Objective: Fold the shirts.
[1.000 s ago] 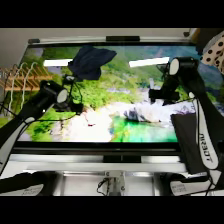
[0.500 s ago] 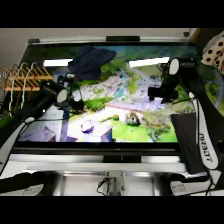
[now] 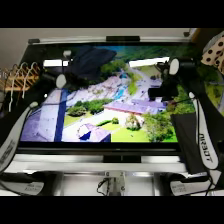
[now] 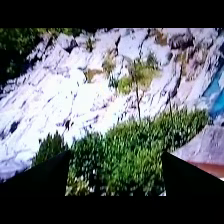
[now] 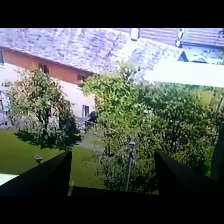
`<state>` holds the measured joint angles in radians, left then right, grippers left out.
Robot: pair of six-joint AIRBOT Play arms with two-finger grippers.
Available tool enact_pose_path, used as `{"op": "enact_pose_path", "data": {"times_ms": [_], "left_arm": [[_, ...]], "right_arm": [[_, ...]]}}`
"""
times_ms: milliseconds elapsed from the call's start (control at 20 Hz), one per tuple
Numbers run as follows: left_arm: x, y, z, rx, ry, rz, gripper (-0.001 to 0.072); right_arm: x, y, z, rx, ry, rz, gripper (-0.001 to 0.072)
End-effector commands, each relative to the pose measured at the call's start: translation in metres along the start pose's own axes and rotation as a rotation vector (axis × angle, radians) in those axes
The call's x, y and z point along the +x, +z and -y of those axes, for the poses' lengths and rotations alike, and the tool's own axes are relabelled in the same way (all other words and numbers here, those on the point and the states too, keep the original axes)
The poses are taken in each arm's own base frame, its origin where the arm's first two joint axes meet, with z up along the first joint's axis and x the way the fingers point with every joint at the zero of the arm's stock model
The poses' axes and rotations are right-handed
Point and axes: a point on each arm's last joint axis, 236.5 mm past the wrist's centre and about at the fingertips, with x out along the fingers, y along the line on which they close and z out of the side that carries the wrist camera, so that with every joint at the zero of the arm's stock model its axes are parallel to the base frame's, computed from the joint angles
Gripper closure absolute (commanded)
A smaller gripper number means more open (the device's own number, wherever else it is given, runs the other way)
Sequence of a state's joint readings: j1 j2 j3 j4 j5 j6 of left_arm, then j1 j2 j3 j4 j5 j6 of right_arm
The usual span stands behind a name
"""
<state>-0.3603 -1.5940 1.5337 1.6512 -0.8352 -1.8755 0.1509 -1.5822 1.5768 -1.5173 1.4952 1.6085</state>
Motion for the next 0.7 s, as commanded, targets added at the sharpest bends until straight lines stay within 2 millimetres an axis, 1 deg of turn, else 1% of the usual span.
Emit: {"op": "enact_pose_path", "data": {"times_ms": [0,50,100,150,200,250,300,400,450,550,650], "left_arm": [[0.045,0.090,-0.065,-0.108,0.041,0.148,0.0037],[0.063,0.097,-0.084,-0.167,0.039,0.129,0.0037],[0.083,0.094,-0.102,-0.217,0.036,0.093,0.0037],[0.100,0.084,-0.115,-0.263,0.028,0.063,0.0037],[0.115,0.070,-0.125,-0.318,0.010,0.030,0.0038],[0.127,0.057,-0.130,-0.376,-0.018,0.004,0.0038],[0.137,0.043,-0.132,-0.423,-0.040,-0.019,0.0039],[0.152,0.023,-0.132,-0.423,-0.045,-0.056,0.0039],[0.159,0.019,-0.130,-0.417,-0.046,-0.062,0.0039],[0.171,0.018,-0.123,-0.432,-0.065,-0.044,0.0041],[0.180,0.020,-0.110,-0.482,-0.114,-0.025,0.0044]], "right_arm": [[-0.001,0.006,-0.024,-0.038,0.097,0.026,0.0080],[-0.002,0.009,-0.033,-0.039,0.134,0.042,0.0080],[-0.004,0.015,-0.042,-0.034,0.173,0.067,0.0080],[-0.006,0.021,-0.049,-0.028,0.203,0.090,0.0080],[-0.008,0.026,-0.056,-0.023,0.233,0.112,0.0080],[-0.009,0.029,-0.062,-0.026,0.256,0.126,0.0081],[-0.010,0.030,-0.065,-0.032,0.261,0.135,0.0080],[-0.009,0.030,-0.075,-0.072,0.261,0.142,0.0080],[-0.009,0.029,-0.080,-0.091,0.261,0.142,0.0080],[-0.009,0.026,-0.092,-0.134,0.265,0.138,0.0080],[-0.009,0.023,-0.103,-0.160,0.268,0.137,0.0080]]}}
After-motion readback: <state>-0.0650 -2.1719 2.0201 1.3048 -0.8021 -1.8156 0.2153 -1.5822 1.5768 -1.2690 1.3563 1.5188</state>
